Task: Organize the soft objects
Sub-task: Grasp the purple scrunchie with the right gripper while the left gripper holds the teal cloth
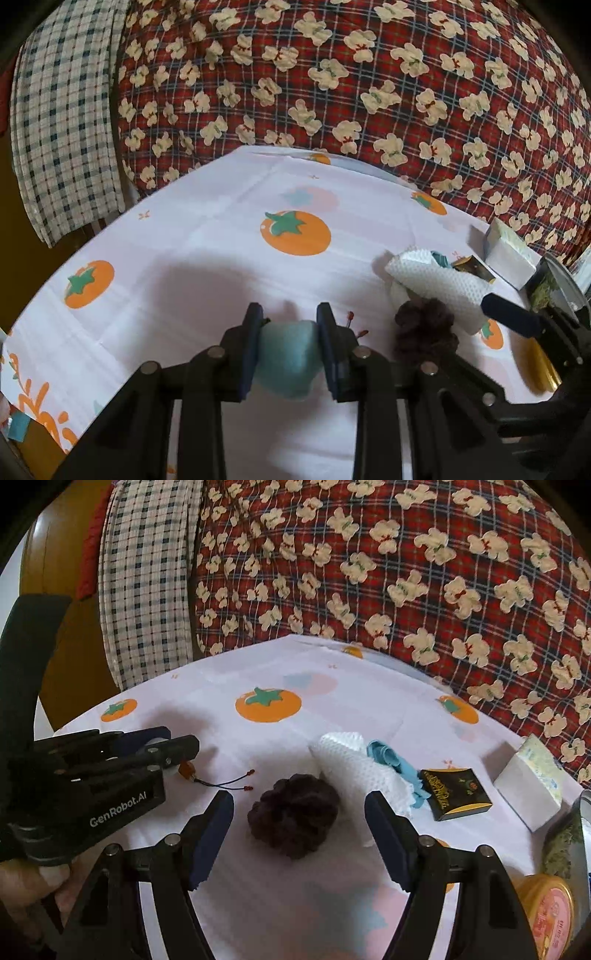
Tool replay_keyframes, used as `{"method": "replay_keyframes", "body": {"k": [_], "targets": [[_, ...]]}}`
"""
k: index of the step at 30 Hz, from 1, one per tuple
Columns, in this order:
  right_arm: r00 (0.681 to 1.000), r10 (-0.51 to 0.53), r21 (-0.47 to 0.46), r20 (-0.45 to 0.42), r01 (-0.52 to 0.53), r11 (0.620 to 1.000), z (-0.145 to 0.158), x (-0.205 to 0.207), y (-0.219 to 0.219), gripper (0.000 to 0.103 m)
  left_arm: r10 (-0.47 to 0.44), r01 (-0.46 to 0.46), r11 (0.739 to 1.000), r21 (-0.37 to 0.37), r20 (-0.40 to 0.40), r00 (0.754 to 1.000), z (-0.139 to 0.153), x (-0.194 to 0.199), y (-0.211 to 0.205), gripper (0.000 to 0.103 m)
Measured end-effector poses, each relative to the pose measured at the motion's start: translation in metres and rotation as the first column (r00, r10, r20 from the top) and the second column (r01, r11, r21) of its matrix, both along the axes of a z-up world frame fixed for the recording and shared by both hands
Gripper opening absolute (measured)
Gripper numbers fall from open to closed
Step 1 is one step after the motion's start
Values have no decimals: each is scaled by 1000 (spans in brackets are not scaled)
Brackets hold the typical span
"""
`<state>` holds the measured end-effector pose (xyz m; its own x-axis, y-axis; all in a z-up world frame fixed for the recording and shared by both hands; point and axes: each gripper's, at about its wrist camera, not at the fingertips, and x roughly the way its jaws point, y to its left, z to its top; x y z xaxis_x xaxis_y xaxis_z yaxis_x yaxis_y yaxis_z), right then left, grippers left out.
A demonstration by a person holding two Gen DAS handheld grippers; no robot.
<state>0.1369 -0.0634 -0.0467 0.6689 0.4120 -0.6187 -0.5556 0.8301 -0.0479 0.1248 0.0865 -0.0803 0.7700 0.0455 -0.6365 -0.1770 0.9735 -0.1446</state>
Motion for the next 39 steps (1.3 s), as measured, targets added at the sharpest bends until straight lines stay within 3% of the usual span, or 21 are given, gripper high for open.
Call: {"method": "replay_keyframes", "body": {"k": [3, 10, 13, 16, 25, 39], "targets": [[999, 10, -5, -30, -10, 1000, -3, 5, 1, 76, -1, 1, 999, -36, -15, 1000, -2, 2, 5, 29], [996, 10, -33, -84, -13, 999, -11, 12, 6, 75, 7, -7, 1000, 6, 1, 1000, -1, -1, -1, 29], [993, -3, -54, -122, -3, 999, -16, 19, 9, 64, 8, -8, 1000, -1, -1, 1000, -1, 0, 1, 29], [990, -3, -59, -144, -6, 998, -19, 23, 10, 62, 7, -7, 1000, 12, 0, 1000, -1, 0, 0, 29], [992, 8, -71, -126, -17, 997, -18, 19, 13, 41, 6, -6, 999, 35, -2, 1000, -2, 0, -3, 29], [1000, -14, 47, 25, 13, 999, 4, -2, -6, 40, 12, -13, 998, 58, 4, 1000, 1, -2, -7, 29]]}}
